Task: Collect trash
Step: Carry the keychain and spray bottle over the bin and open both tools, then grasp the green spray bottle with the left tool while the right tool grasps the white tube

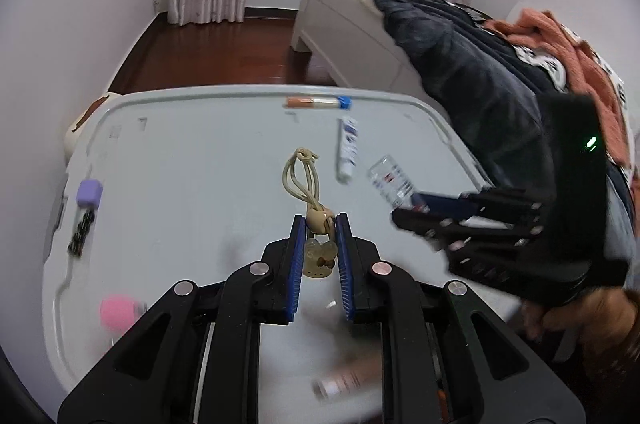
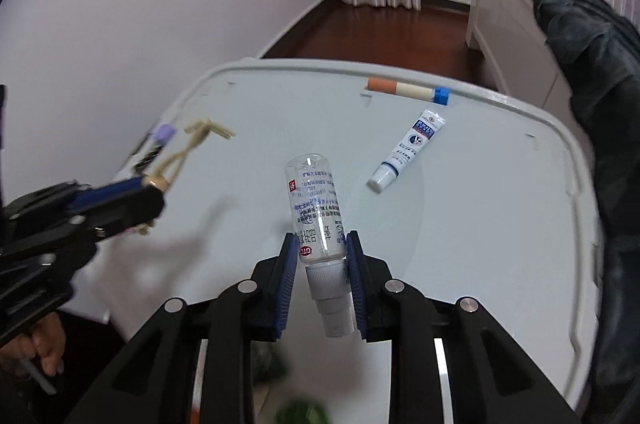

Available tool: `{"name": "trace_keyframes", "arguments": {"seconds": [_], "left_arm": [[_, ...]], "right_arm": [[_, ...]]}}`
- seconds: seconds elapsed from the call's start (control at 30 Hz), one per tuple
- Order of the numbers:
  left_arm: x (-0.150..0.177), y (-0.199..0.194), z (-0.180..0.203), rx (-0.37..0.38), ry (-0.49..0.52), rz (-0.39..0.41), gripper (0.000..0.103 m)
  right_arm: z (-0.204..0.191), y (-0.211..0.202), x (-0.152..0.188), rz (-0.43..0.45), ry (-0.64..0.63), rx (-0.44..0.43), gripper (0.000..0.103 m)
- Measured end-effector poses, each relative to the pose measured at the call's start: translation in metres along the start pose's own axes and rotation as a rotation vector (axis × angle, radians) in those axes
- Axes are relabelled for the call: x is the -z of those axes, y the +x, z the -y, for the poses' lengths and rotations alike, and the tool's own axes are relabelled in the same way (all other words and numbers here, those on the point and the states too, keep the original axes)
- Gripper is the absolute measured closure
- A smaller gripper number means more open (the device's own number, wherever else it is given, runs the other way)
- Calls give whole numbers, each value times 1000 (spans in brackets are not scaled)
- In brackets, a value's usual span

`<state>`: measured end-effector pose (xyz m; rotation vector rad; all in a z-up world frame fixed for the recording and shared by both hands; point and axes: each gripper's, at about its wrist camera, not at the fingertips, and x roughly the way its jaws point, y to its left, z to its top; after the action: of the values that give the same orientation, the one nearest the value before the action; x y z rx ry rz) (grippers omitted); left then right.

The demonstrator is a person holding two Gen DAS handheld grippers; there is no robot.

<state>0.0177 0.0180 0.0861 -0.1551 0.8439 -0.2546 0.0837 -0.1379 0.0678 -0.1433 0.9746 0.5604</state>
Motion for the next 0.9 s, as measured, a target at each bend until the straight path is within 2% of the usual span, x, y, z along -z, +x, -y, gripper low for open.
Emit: {"name": "trace_keyframes", "arguments": {"seconds": [0.1, 0.17, 0.33, 0.4, 0.43, 0.47, 0.5, 0.53, 0.6, 0.67, 0.8, 0.9], "left_arm": [[36, -27, 12, 31, 8, -41, 88], [62, -36, 16, 58, 0, -98, 88], [145, -35, 26, 118, -48, -336, 88], [167, -29, 31, 121, -52, -412, 87], [178, -26, 33, 121, -58, -451, 81], [187, -23, 33, 122, -71, -478, 71], [191, -22, 35, 115, -79, -497, 64], [193, -21, 34, 103, -81, -509, 53], [189, -26, 32, 86, -91, -483, 51], [182, -34, 29, 74, -111, -442, 45], [147, -46, 23, 70, -159, -336, 43], [116, -43, 37, 75, -161, -268, 43]], "right_arm": [[-15, -35, 47, -25, -12, -44, 78], [-28, -50, 92, -81, -11, -82, 78], [-51, -44, 182, -251, 43, -157, 78], [-56, -34, 204, -311, 56, -162, 77], [-59, -30, 214, -332, 67, -154, 70], [-59, -23, 218, -364, 69, -142, 59], [-59, -21, 220, -379, 70, -121, 37], [-57, -24, 220, -359, 80, -96, 32], [-53, -31, 211, -320, 97, -86, 32], [-44, -45, 199, -244, 130, -67, 29], [-28, -76, 165, -90, 163, -45, 24], [-20, -97, 137, 13, 142, 0, 21]]}}
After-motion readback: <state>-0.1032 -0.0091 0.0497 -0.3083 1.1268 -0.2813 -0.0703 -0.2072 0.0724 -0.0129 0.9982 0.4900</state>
